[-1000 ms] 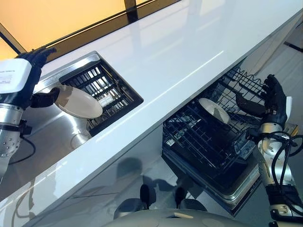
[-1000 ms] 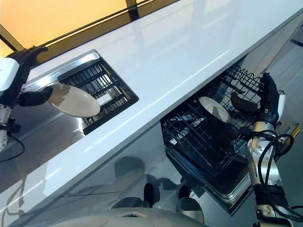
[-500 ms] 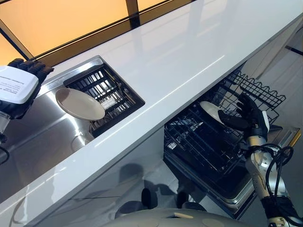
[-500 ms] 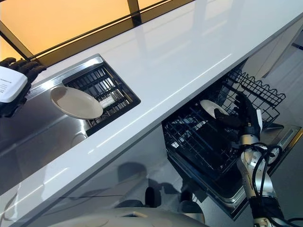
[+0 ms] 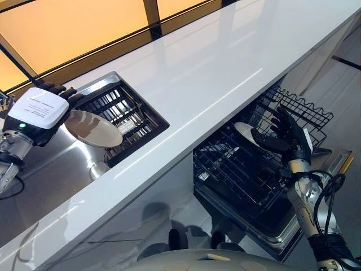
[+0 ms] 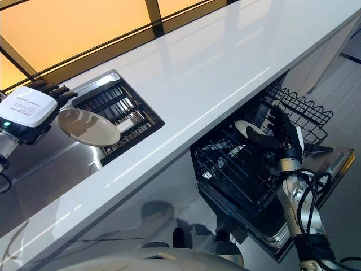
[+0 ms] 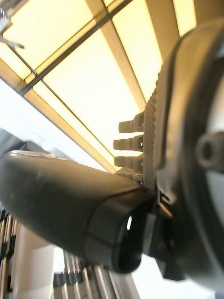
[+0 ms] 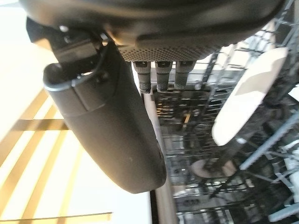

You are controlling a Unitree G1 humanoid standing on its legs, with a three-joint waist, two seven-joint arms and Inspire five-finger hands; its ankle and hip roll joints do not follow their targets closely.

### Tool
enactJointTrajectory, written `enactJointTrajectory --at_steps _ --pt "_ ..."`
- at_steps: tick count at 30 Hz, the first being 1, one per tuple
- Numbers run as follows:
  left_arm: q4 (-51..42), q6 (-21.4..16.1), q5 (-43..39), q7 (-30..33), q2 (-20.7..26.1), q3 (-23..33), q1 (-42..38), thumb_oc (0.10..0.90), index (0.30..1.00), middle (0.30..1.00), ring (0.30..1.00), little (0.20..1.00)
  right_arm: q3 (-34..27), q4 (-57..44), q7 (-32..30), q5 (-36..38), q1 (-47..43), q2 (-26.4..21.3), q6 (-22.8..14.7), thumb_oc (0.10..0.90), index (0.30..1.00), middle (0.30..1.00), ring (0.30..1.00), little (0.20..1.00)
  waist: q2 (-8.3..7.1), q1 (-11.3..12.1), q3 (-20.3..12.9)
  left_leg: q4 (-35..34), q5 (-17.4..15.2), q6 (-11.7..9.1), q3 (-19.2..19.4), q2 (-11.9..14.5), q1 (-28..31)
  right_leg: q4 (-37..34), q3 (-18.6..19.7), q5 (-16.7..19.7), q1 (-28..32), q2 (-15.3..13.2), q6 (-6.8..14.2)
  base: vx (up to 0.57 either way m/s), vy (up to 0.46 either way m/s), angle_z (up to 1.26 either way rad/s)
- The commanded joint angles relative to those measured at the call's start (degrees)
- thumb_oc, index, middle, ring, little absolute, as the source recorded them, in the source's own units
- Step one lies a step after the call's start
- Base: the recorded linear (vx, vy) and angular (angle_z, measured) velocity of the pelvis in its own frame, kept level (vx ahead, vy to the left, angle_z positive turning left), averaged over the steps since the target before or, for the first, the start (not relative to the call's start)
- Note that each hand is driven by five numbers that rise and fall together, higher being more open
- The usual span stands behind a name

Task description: Pick up plates and place into dishwasher.

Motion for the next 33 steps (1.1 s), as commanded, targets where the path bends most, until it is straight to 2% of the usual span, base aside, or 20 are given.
enactJointTrajectory --at_steps 1,8,21,22,23,24,30,33 --pt "3.1 2.0 1.5 -0.8 4.6 3.4 -8.2 0.800 0.900 0.900 0.900 0.900 -3.2 -7.2 -0.7 0.5 -4.4 -4.2 -8.3 0.800 0.900 0.900 0.900 0.900 -0.20 -0.9 -3.3 0.1 -7.9 1.8 2.7 -3.4 2.3 2.5 -1.5 -4.2 -0.1 3.2 2.6 0.02 -0.004 -0.14" --pt "2.9 1.8 1.5 -6.1 4.6 1.1 -10.1 0.800 0.900 0.900 0.900 0.900 -4.4 -8.5 -1.3 0.6 -4.2 -4.3 -9.2 0.800 0.900 0.900 0.900 0.900 -0.20 -1.5 -3.1 0.1 -7.9 1.9 3.1 -3.3 2.4 2.7 -1.1 -4.2 -0.2 3.5 2.5 0.00 -0.001 -0.04" --pt "4.2 2.8 -0.7 -16.2 3.5 -6.7 -16.6 0.800 0.900 0.900 0.900 0.900 -4.3 -9.6 -1.8 0.5 -5.4 -4.8 -9.5 0.800 0.900 0.900 0.900 0.900 -0.17 -2.1 -2.5 0.1 -7.9 2.1 3.2 -3.3 2.5 3.3 -0.7 -4.3 -0.6 3.9 2.4 0.00 0.000 0.00" --pt "4.6 3.0 -0.9 -17.2 3.1 -7.6 -17.3 0.182 0.371 0.371 0.371 0.282 -4.2 -10.0 -2.1 0.6 -5.7 -5.0 -9.7 0.800 0.900 0.900 0.900 0.900 -0.19 -2.1 -2.5 0.1 -7.9 2.1 3.2 -3.4 2.4 3.3 -0.6 -4.3 -0.6 3.9 2.4 0.00 0.000 0.00" --pt "4.8 3.1 -1.0 -17.6 2.9 -8.0 -17.6 0.182 0.371 0.371 0.371 0.282 -4.1 -10.2 -2.2 0.6 -5.9 -5.0 -9.8 0.800 0.900 0.900 0.900 0.900 -0.20 -2.1 -2.5 0.1 -7.9 2.1 3.2 -3.4 2.4 3.2 -0.6 -4.3 -0.6 4.0 2.4 0.00 0.000 0.00" --pt "5.0 3.0 -1.3 -18.5 2.7 -8.7 -18.2 0.100 0.300 0.300 0.300 0.200 -4.2 -10.8 -2.3 0.8 -6.3 -5.3 -9.8 0.800 0.900 0.900 0.900 0.900 -0.21 -2.1 -2.5 0.1 -7.9 2.1 3.2 -3.4 2.4 3.2 -0.5 -4.3 -0.6 4.0 2.4 0.00 0.000 0.00" --pt "5.8 3.6 -1.0 -19.7 2.3 -10.5 -20.3 0.100 0.300 0.300 0.300 0.200 -5.0 -13.4 -3.1 0.6 -8.1 -6.3 -11.0 0.800 0.900 0.900 0.900 0.900 -0.17 -2.0 -2.3 0.1 -8.0 2.0 3.3 -3.3 2.4 3.1 -0.4 -4.4 -0.5 4.1 2.4 0.00 -0.003 -0.06" --pt "6.6 4.2 -0.2 -18.0 2.8 -10.8 -21.3 0.100 0.300 0.300 0.300 0.200 -5.4 -14.6 -4.1 -0.3 -8.9 -6.9 -11.9 0.800 0.900 0.900 0.900 0.900 -0.20 -1.8 -2.4 0.1 -8.0 1.9 3.2 -3.3 2.5 3.0 -0.5 -4.5 -0.4 4.2 2.4 0.00 -0.001 -0.01"
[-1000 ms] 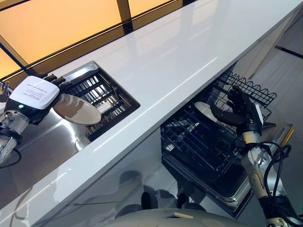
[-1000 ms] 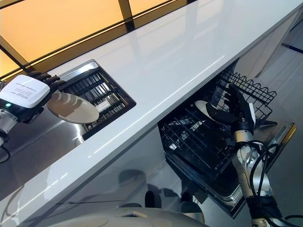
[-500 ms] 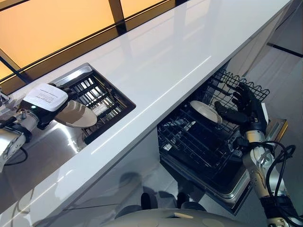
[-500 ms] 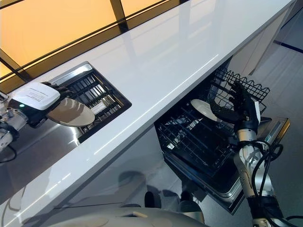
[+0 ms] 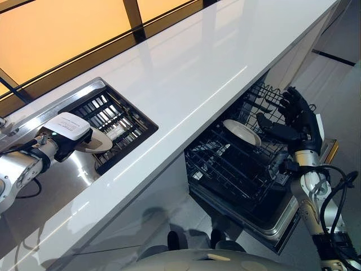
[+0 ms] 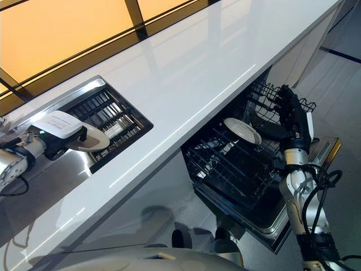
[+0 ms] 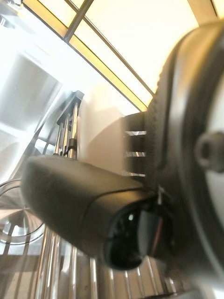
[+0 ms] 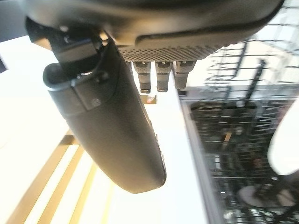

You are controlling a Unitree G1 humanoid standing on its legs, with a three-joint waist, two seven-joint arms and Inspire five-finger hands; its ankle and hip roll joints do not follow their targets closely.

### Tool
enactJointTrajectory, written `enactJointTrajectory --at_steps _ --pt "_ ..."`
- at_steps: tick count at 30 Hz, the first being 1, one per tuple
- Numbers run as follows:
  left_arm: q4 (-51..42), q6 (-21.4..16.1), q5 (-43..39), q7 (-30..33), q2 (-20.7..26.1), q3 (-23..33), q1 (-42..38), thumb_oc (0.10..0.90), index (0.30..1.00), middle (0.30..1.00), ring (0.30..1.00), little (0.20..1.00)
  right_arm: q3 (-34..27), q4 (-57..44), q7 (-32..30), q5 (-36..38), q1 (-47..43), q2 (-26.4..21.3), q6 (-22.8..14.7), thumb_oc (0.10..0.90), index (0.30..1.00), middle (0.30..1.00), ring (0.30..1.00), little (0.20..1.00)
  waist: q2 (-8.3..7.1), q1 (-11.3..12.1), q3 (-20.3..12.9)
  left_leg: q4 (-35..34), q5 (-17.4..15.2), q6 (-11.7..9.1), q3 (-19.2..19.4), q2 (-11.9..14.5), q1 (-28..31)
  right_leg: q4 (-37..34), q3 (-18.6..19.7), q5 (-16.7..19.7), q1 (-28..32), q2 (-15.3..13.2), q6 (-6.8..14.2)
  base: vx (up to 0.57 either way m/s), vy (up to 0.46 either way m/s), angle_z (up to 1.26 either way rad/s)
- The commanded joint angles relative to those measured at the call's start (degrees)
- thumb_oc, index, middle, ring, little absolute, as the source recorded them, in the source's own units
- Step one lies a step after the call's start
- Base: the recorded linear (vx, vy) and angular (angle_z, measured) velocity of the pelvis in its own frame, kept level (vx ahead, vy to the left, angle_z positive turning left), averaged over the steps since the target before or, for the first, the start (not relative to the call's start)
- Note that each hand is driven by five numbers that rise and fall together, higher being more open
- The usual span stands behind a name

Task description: Pick up plates and place into dishwasher.

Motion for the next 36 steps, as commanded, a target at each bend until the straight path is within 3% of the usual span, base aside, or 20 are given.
enactJointTrajectory --at_steps 1,8,13,17,19,20,24,25,26,27,33,36 --pt "4.6 5.0 0.1 2.6 3.8 2.5 -8.4 0.100 0.300 0.300 0.300 0.200 -4.3 -7.9 -1.5 -0.7 -8.6 -5.1 -8.7 0.800 0.900 0.900 0.900 0.900 -0.20 -0.3 -2.3 0.1 -7.7 2.0 1.0 -3.5 2.1 3.0 -2.8 -4.6 0.3 3.9 2.4 0.00 0.000 0.00" --pt "5.8 8.6 0.0 13.3 6.4 6.7 -7.4 0.100 0.300 0.300 0.300 0.200 -7.2 -10.1 -4.4 -2.6 -9.9 -7.8 -10.9 0.800 0.900 0.900 0.900 0.900 -0.53 0.5 -2.8 0.1 -7.7 2.0 0.8 -3.5 2.0 2.8 -3.1 -4.7 0.5 3.9 2.2 0.00 0.000 0.00" --pt "4.1 9.3 -6.4 24.8 7.7 14.9 -4.7 0.100 0.300 0.300 0.300 0.200 -10.2 -12.8 -6.4 -3.3 -10.9 -9.3 -13.4 0.800 0.900 0.900 0.900 0.900 -0.79 1.4 -3.5 0.1 -7.8 1.8 0.4 -3.6 1.8 2.5 -3.3 -4.8 0.7 3.9 2.1 0.00 0.000 0.00" --pt "-1.8 5.9 -13.8 37.1 6.0 22.7 -2.8 0.100 0.300 0.300 0.300 0.200 -11.1 -16.4 -2.0 -0.8 -11.2 -9.4 -13.5 0.800 0.900 0.900 0.900 0.900 -1.25 2.2 -4.1 0.1 -7.8 1.7 0.1 -3.7 1.7 2.6 -3.6 -5.0 0.7 3.8 1.9 0.00 0.000 0.00" --pt "-4.3 4.3 -16.4 39.7 4.4 24.6 -2.2 0.100 0.300 0.300 0.300 0.200 -10.7 -17.2 0.8 0.0 -11.5 -9.0 -13.2 0.800 0.900 0.900 0.900 0.900 -1.47 2.3 -4.2 0.1 -7.8 1.7 -0.1 -3.7 1.6 2.6 -3.7 -5.2 0.7 3.7 1.8 -0.01 -0.001 0.02" --pt "-7.4 1.3 -19.1 41.9 1.5 25.0 -2.8 0.100 0.300 0.300 0.300 0.200 -9.3 -18.1 3.8 -0.4 -12.3 -8.4 -12.4 0.800 0.900 0.900 0.900 0.900 -1.85 2.4 -4.5 0.1 -7.9 1.6 -0.4 -3.7 1.6 2.8 -3.9 -5.3 0.7 3.6 1.7 -0.01 -0.004 0.04" --pt "-13.7 -5.7 -28.5 38.4 -5.8 21.0 -6.5 0.100 0.300 0.300 0.300 0.200 -5.0 -19.7 8.8 -2.8 -15.4 -7.6 -9.3 0.800 0.900 0.900 0.900 0.900 -2.58 2.8 -4.9 0.1 -7.9 1.5 -1.1 -3.8 1.6 3.1 -4.3 -5.7 0.8 3.5 1.6 -0.02 -0.009 0.07" --pt "-15.6 -8.9 -34.9 34.2 -9.1 17.6 -8.9 0.100 0.300 0.300 0.300 0.200 -2.7 -19.9 10.8 -3.6 -17.1 -7.2 -7.7 0.800 0.900 0.900 0.900 0.900 -2.88 2.9 -5.1 0.1 -7.9 1.4 -1.3 -3.8 1.6 3.2 -4.5 -5.7 0.9 3.5 1.5 -0.02 -0.011 0.10" --pt "-15.7 -9.0 -35.7 33.3 -9.4 17.3 -9.3 0.100 0.300 0.300 0.300 0.200 -2.5 -19.9 11.1 -3.7 -17.2 -7.2 -7.4 0.800 0.900 0.900 0.900 0.900 -2.81 3.0 -5.0 0.1 -7.9 1.4 -1.4 -3.8 1.6 3.2 -4.5 -5.8 0.9 3.5 1.5 -0.02 -0.010 0.13" --pt "-17.3 -11.2 -42.4 27.0 -13.2 13.4 -12.1 0.100 0.300 0.300 0.300 0.200 0.1 -19.7 13.0 -5.3 -19.3 -6.3 -6.0 0.800 0.900 0.900 0.900 0.900 -3.16 3.1 -5.1 0.1 -7.8 1.3 -1.5 -3.7 1.7 3.3 -4.6 -5.8 1.0 3.5 1.5 -0.02 -0.004 0.08" --pt "-18.3 -12.0 -54.8 13.5 -17.8 4.4 -18.7 0.100 0.300 0.300 0.300 0.200 6.4 -18.0 14.3 -10.1 -25.0 -5.3 -4.5 0.800 0.900 0.900 0.900 0.900 -3.28 3.2 -5.2 0.1 -7.7 1.2 -1.6 -3.5 1.9 3.5 -4.5 -5.7 1.1 3.5 1.6 -0.01 0.001 0.06" --pt "-17.9 -10.6 -57.8 9.5 -18.6 1.2 -21.5 0.100 0.300 0.300 0.300 0.200 8.8 -16.4 14.7 -11.9 -27.4 -5.2 -4.9 0.800 0.900 0.900 0.900 0.900 -3.27 3.1 -5.2 0.1 -7.6 1.2 -1.4 -3.4 2.1 3.6 -4.4 -5.6 1.2 3.5 1.6 0.00 0.000 0.00"
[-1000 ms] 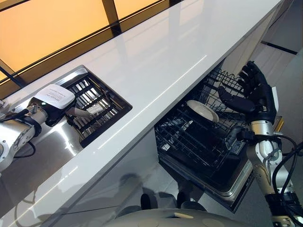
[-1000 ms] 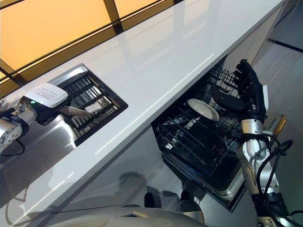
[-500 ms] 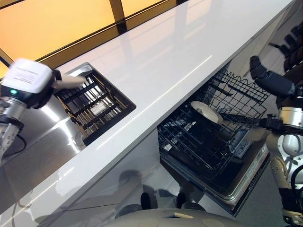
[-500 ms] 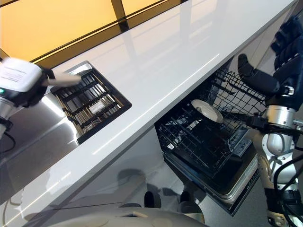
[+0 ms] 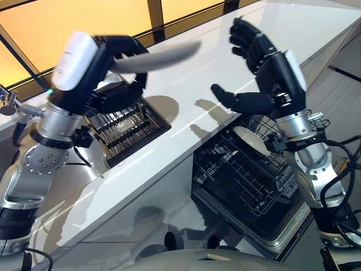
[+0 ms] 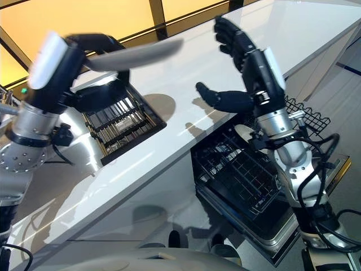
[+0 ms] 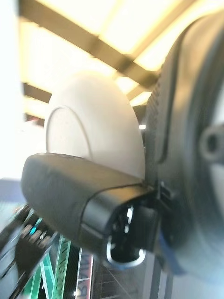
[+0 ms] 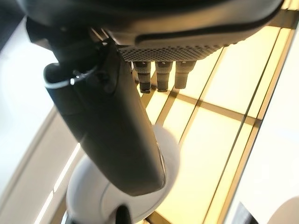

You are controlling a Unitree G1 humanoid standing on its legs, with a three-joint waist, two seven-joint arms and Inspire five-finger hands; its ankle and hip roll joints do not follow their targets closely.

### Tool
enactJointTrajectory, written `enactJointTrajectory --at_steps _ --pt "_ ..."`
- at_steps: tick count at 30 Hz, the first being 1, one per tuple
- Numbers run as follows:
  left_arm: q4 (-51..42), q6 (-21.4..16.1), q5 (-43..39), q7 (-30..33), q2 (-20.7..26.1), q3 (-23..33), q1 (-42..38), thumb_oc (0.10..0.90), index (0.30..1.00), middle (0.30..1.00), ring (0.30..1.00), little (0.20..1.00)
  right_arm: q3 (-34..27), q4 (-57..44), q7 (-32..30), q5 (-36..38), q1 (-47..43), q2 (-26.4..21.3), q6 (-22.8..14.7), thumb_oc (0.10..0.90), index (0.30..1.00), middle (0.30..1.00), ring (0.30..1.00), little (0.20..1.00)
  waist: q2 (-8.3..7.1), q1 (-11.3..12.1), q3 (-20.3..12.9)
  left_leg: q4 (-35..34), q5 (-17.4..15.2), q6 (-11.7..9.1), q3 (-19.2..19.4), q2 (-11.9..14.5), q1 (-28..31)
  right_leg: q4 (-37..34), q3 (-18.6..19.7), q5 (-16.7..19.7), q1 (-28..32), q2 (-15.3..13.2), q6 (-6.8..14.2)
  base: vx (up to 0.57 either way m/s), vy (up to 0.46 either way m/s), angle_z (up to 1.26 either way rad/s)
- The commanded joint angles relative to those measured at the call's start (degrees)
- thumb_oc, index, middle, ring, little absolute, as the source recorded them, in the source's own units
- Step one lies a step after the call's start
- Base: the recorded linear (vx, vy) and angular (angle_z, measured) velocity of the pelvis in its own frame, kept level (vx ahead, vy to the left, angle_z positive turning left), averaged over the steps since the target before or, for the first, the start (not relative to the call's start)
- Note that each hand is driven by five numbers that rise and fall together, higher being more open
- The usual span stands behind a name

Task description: Pick up plates and place into dishwasher.

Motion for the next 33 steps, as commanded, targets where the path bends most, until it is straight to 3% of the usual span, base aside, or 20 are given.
enactJointTrajectory --at_steps 1,10,17,22,23,24,33 --pt "2.1 -0.1 -8.9 -2.1 -0.3 -1.6 -12.0 0.100 0.300 0.300 0.300 0.200 -0.1 -1.7 -0.7 -1.3 -10.9 -0.5 -4.0 0.800 0.900 0.900 0.900 0.900 -1.24 -0.5 -4.3 0.1 -7.7 0.9 0.9 -3.2 2.3 3.5 -2.6 -5.5 0.4 3.8 1.6 0.00 0.000 0.00" --pt "3.5 1.3 -11.3 -5.7 0.7 -5.1 -15.9 0.100 0.300 0.300 0.300 0.200 3.7 0.1 4.8 -2.3 -14.3 -1.9 -2.2 0.800 0.900 0.900 0.900 0.900 -1.42 -0.5 -4.4 0.1 -7.6 1.1 1.0 -3.2 2.4 3.5 -2.3 -5.5 0.6 3.9 1.4 0.00 0.000 0.00" --pt "4.0 0.4 -12.2 -5.3 2.2 -4.4 -16.5 0.100 0.300 0.300 0.300 0.200 5.3 0.1 15.2 1.1 -15.5 -4.8 1.6 0.800 0.900 0.900 0.900 0.900 -1.84 -0.4 -4.6 0.1 -7.5 1.1 1.0 -3.1 2.3 3.5 -2.3 -5.5 0.7 3.9 1.2 0.00 0.000 0.00" --pt "4.3 0.6 -13.0 -5.5 2.8 -4.3 -16.6 0.100 0.300 0.300 0.300 0.200 5.4 0.2 14.8 1.3 -16.2 -5.5 0.9 0.800 0.900 0.900 0.900 0.900 -2.00 -0.4 -4.6 0.1 -7.5 1.1 0.8 -3.1 2.3 3.5 -2.3 -5.5 0.7 3.9 1.1 0.00 0.000 0.00" --pt "4.3 0.7 -12.9 -5.5 2.8 -4.4 -16.7 0.100 0.300 0.300 0.300 0.200 5.3 0.2 14.4 1.4 -16.2 -5.5 0.7 0.281 0.455 0.455 0.455 0.381 -2.00 -0.4 -4.6 0.1 -7.5 1.1 0.8 -3.1 2.3 3.5 -2.2 -5.5 0.7 3.9 1.1 0.00 0.000 0.00" --pt "4.3 0.8 -12.9 -5.6 2.7 -4.5 -16.7 0.100 0.300 0.300 0.300 0.200 5.1 0.2 14.1 1.4 -16.3 -5.3 0.7 0.100 0.300 0.300 0.300 0.200 -1.99 -0.4 -4.6 0.1 -7.6 1.1 0.7 -3.1 2.4 3.6 -2.2 -5.5 0.7 4.0 1.1 0.00 0.000 0.00" --pt "3.9 1.1 -13.1 -7.1 1.3 -4.4 -15.8 0.100 0.300 0.300 0.300 0.200 4.0 0.1 12.7 -0.2 -15.7 -3.7 0.1 0.100 0.300 0.300 0.300 0.200 -1.78 -0.4 -4.4 0.1 -7.6 1.2 0.7 -3.1 2.6 3.6 -2.1 -5.6 0.9 4.0 1.1 0.00 0.000 0.00"
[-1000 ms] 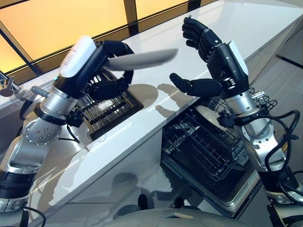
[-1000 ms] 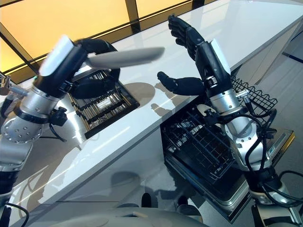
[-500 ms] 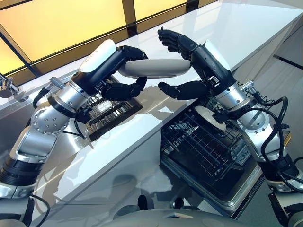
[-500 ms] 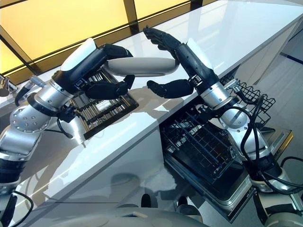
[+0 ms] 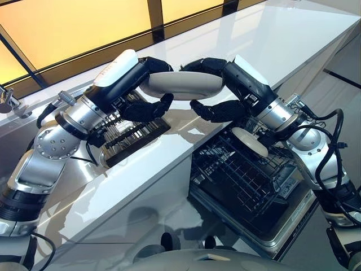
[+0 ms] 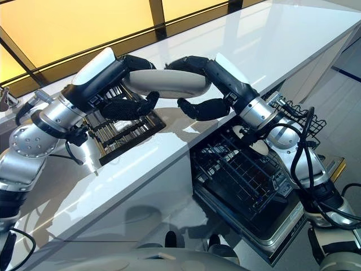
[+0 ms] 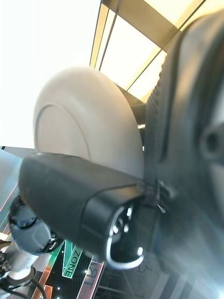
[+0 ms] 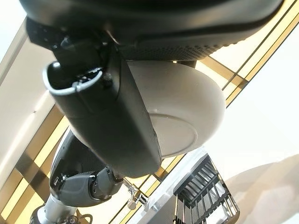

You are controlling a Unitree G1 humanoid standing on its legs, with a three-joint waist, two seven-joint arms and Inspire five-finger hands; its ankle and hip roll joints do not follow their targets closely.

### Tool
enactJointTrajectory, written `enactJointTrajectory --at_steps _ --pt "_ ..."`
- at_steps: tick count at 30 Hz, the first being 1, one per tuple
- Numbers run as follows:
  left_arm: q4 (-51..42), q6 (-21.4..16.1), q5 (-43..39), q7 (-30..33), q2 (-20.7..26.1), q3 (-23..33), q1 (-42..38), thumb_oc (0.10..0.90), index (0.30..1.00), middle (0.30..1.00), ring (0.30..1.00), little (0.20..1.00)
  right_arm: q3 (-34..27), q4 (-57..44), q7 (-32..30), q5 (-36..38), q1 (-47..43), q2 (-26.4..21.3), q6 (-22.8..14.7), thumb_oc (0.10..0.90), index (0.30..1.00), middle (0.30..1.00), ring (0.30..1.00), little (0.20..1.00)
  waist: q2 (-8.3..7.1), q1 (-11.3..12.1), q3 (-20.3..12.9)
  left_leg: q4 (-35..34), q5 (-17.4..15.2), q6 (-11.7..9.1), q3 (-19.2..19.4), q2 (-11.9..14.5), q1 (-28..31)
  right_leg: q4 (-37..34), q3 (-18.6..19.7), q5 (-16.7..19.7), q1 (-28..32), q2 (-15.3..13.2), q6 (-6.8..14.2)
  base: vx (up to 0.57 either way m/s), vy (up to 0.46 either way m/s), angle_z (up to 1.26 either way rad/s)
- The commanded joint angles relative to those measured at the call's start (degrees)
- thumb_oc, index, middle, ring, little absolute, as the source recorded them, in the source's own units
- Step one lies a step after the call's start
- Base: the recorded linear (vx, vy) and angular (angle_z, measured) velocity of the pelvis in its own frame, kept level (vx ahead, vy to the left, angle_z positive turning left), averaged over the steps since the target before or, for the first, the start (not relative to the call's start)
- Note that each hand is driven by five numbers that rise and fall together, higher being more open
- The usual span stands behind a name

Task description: Pick up plates and place into dishwasher.

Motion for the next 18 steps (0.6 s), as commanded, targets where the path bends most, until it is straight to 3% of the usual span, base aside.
enactJointTrajectory --at_steps 1,11,17,18 --pt "0.6 -2.1 -6.8 2.7 -0.6 1.3 -8.2 0.100 0.300 0.300 0.300 0.200 -0.8 -2.8 -2.5 2.0 -7.4 2.9 -5.3 0.100 0.300 0.300 0.300 0.200 -0.30 -0.4 -4.5 0.1 -7.7 1.3 0.7 -3.0 2.2 3.5 -2.2 -5.6 0.6 3.9 1.1 0.00 0.000 0.00" --pt "0.9 -1.2 -7.6 1.4 -2.4 0.1 -8.3 0.100 0.300 0.300 0.300 0.200 -0.7 -2.3 -4.9 2.0 -7.9 4.6 -5.8 0.100 0.300 0.300 0.300 0.200 -0.31 -0.3 -4.4 0.1 -7.7 1.2 1.0 -2.8 2.4 3.3 -2.6 -5.5 0.9 4.0 0.9 0.00 0.000 0.00" --pt "1.8 0.0 -7.7 1.5 -3.8 -1.2 -8.4 0.100 0.300 0.300 0.300 0.200 -0.2 -1.5 -1.6 11.8 -7.2 6.9 -2.4 0.100 0.300 0.300 0.300 0.200 -0.22 -0.4 -4.3 0.1 -7.5 1.1 1.1 -2.7 2.6 3.3 -2.8 -5.7 1.1 4.2 0.7 0.00 0.000 0.00" --pt "2.0 1.5 -7.3 1.9 -4.0 -1.3 -8.4 0.742 0.851 0.851 0.851 0.842 0.0 -1.2 -0.9 13.5 -6.9 7.5 -1.7 0.100 0.300 0.300 0.300 0.200 -0.23 -0.3 -4.3 0.1 -7.5 1.1 1.1 -2.7 2.5 3.3 -2.9 -5.7 1.1 4.2 0.7 0.00 0.000 0.00"
